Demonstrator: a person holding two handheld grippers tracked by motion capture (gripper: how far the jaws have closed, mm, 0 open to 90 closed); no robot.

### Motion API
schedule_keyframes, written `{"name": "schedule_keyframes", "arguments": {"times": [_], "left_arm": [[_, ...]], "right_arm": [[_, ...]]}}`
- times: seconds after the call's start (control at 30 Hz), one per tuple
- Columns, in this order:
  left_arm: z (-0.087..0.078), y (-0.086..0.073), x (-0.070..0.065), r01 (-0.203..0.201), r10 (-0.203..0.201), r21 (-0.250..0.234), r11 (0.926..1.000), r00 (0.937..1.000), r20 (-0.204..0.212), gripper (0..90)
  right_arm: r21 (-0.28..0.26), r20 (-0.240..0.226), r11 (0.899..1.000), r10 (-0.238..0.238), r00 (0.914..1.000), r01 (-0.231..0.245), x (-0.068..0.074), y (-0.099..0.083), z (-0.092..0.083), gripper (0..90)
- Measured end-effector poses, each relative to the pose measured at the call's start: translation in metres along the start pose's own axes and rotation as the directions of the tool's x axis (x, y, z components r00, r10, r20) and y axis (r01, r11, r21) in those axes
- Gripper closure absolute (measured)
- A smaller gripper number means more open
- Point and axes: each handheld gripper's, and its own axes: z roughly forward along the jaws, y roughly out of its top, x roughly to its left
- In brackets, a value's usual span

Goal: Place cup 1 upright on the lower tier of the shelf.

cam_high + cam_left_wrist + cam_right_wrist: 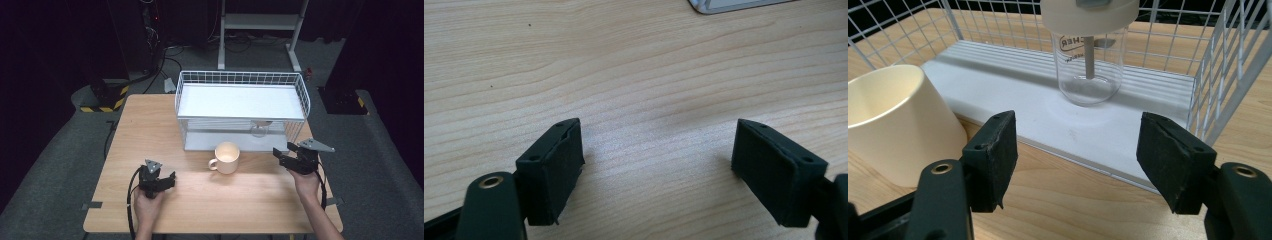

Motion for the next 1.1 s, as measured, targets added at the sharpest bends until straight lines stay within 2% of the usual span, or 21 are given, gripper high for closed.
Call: {"name": "schedule_keyframes", "arguments": {"times": [0.37, 1.1], "left_arm": [[0.000, 0.000, 0.000, 0.000, 0.000, 0.000, 1.0000, 1.0000, 0.000, 21.0], [0.000, 0.000, 0.000, 0.001, -0.001, 0.000, 1.0000, 1.0000, 0.000, 21.0]], "right_arm": [[-0.020, -0.012, 1.000, 0.015, 0.9998, -0.015, -0.001, -0.006, -0.011, 33.7], [-0.036, -0.041, 0.999, 0.000, 0.9992, -0.002, 0.003, -0.015, -0.028, 32.8]]}}
